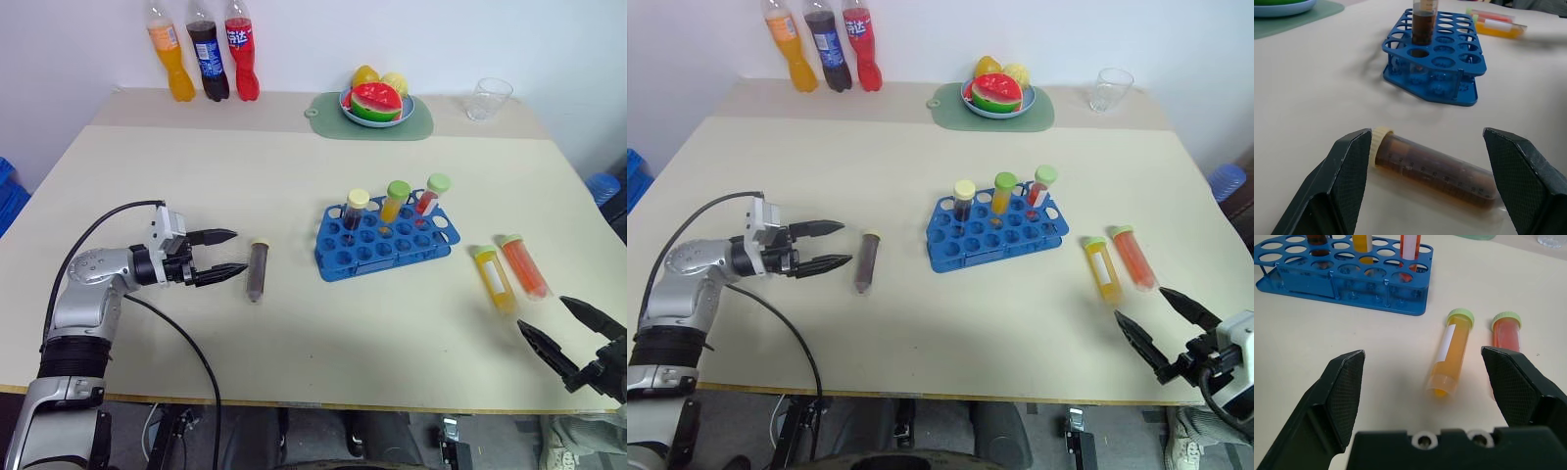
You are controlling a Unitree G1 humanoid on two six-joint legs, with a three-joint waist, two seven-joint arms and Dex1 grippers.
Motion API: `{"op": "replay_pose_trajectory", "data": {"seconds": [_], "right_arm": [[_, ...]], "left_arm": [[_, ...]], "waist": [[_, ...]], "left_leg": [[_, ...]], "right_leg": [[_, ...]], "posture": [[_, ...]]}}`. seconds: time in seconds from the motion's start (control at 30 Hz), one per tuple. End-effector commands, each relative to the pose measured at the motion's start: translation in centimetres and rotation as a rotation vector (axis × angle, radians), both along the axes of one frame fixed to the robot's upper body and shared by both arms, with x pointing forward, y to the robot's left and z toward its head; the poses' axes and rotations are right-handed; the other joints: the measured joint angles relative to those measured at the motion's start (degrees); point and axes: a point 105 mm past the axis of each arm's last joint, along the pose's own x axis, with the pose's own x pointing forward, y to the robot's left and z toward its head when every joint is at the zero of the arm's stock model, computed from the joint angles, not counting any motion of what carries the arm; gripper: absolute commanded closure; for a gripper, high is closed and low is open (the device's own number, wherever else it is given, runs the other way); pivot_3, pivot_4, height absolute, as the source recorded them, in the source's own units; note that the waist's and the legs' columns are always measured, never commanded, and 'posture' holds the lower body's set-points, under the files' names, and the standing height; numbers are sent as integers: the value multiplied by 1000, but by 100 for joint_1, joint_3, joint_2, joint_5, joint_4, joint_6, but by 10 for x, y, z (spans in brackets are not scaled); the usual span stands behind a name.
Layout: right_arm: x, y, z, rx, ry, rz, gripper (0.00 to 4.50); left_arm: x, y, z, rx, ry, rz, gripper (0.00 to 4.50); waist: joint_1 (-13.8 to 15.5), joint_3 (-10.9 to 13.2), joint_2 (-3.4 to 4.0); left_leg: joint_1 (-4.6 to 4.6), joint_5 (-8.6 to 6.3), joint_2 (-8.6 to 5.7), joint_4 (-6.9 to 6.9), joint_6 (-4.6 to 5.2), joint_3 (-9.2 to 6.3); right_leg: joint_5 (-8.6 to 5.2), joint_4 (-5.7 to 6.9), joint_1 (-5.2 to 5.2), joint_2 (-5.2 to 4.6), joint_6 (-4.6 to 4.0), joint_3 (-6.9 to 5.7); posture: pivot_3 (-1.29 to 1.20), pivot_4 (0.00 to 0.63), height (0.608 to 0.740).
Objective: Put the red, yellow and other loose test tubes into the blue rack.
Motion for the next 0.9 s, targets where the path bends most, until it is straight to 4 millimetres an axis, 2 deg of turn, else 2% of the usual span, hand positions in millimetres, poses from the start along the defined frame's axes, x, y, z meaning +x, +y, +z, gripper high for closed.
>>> {"op": "replay_pose_trajectory", "data": {"seconds": [0.03,0.37,0.57,0.77,0.9], "right_arm": [[-2,0,11,-14,-37,-5,260],[7,15,14,0,-71,23,260],[8,18,16,2,-72,25,260],[16,10,23,-32,-102,-7,260],[28,-11,33,-96,-85,-108,260]], "left_arm": [[-4,5,7,32,-25,-9,766],[-4,3,18,-2,-19,-37,766],[-8,5,18,-3,-17,-41,766],[-6,-14,28,-23,-83,-91,766],[-8,-39,39,-62,-123,-161,766]], "waist": [[-1,0,0],[0,0,0],[1,0,0],[7,0,0],[5,0,0]], "left_leg": [[0,0,0,0,0,0],[-1,0,0,-1,0,0],[-4,0,0,-2,0,1],[-5,0,-1,-2,0,1],[-6,0,-4,0,0,3]], "right_leg": [[0,0,-1,0,0,0],[0,0,-3,1,0,0],[0,0,-5,-1,0,1],[0,-1,-5,-1,0,1],[0,-1,-4,-1,0,3]], "posture": [[0,150,740],[0,150,740],[0,150,740],[0,150,740],[0,150,740]]}}
